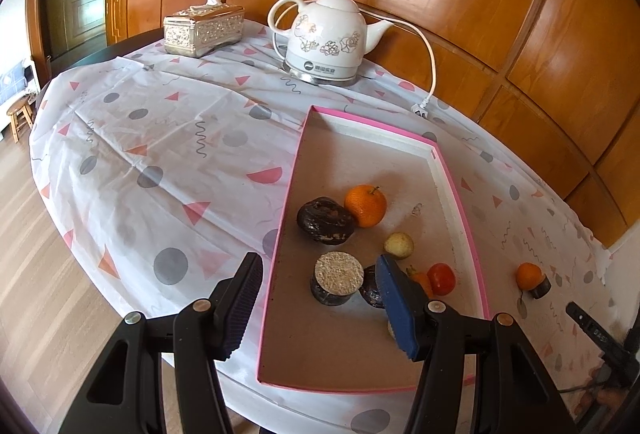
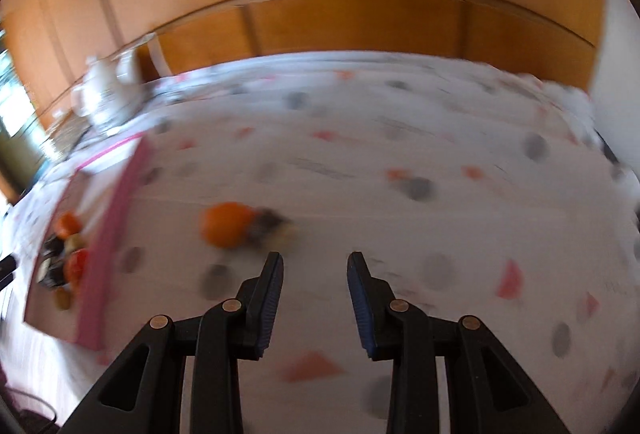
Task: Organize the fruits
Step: 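Reach the left tool to the mandarin and grasp it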
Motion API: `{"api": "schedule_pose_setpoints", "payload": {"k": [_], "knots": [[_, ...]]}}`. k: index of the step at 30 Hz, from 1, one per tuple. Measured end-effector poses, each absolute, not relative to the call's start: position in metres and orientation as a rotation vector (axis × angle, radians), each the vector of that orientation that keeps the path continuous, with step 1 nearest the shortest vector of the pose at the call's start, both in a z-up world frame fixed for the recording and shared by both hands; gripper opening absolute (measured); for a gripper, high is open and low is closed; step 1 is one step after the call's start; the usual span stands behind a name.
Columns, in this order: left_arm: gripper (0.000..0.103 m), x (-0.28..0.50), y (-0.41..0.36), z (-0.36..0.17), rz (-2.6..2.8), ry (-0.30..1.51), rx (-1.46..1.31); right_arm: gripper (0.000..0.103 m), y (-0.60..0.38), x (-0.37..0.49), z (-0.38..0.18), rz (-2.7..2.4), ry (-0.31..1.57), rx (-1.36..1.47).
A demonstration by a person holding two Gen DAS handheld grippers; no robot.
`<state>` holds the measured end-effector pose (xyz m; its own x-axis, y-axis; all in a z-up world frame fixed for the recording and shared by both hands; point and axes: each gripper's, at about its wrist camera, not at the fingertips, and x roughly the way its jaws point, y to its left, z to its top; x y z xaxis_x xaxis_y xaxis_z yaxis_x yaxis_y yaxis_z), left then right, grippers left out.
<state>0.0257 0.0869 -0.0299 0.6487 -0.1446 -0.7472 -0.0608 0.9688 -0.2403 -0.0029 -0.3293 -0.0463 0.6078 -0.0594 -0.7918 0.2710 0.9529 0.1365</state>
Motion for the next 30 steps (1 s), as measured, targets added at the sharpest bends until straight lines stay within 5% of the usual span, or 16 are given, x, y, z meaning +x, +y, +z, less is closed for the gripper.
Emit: {"api": "schedule_pose_setpoints", "payload": {"k": [30], "knots": [[0.059,0.041,-0.022,0.004,-0.316,0.836,-0.058,0.037,-0.455,-0.058,-0.093,-0.664,0.831,0.368]]}}
